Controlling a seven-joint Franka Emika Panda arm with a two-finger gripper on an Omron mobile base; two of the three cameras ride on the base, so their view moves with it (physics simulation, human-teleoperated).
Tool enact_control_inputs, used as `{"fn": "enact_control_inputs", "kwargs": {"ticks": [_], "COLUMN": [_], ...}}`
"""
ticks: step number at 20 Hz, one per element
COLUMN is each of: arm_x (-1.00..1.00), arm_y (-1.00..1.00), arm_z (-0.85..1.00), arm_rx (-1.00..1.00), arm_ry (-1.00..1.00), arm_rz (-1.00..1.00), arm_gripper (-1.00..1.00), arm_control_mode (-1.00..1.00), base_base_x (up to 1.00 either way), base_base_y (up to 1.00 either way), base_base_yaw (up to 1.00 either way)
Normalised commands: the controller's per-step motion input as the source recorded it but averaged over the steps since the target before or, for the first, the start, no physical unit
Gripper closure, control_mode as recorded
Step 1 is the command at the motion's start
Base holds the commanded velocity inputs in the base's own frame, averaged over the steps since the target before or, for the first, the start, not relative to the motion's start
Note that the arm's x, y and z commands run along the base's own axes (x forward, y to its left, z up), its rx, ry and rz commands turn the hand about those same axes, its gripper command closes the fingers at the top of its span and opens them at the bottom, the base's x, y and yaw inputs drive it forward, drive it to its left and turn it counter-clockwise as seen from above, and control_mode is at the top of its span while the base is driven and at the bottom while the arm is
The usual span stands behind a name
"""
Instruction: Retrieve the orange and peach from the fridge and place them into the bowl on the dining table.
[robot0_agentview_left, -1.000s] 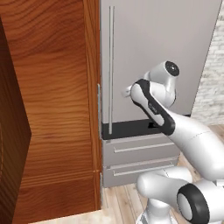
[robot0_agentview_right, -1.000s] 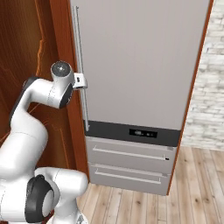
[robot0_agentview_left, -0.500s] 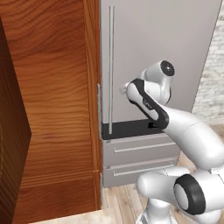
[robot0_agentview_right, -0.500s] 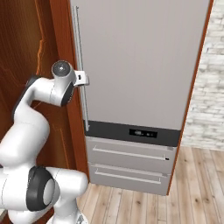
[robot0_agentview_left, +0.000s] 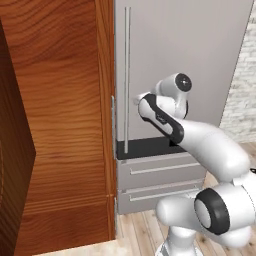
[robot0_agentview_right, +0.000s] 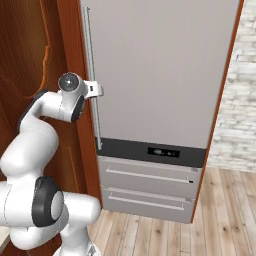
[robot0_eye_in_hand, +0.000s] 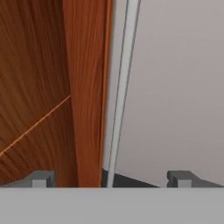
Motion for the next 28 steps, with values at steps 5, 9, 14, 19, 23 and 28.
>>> {"fn": "enact_control_inputs", "kwargs": {"ticks": [5,9,14,19,23,28], "arm_x": [0.34,0.32,0.35,0.36,0.32,0.34], "arm_y": [0.07,0.06,0.02,0.07,0.12,0.14], "arm_z": [0.0,0.0,-0.02,-0.1,-0.15,-0.13], "arm_rx": [0.0,0.0,0.0,0.0,0.0,0.0], "arm_ry": [0.0,0.0,0.0,0.02,0.04,0.03], "arm_rz": [-0.04,-0.03,-0.02,0.0,0.0,0.0], "arm_gripper": [-1.0,-1.0,-1.0,-1.0,-1.0,-1.0], "arm_control_mode": [-1.0,-1.0,-1.0,-1.0,-1.0,-1.0], "base_base_x": [0.0,0.0,0.0,0.0,0.0,0.0], "base_base_y": [0.0,0.0,0.0,0.0,0.0,0.0], "base_base_yaw": [0.0,0.0,0.0,0.0,0.0,0.0]}}
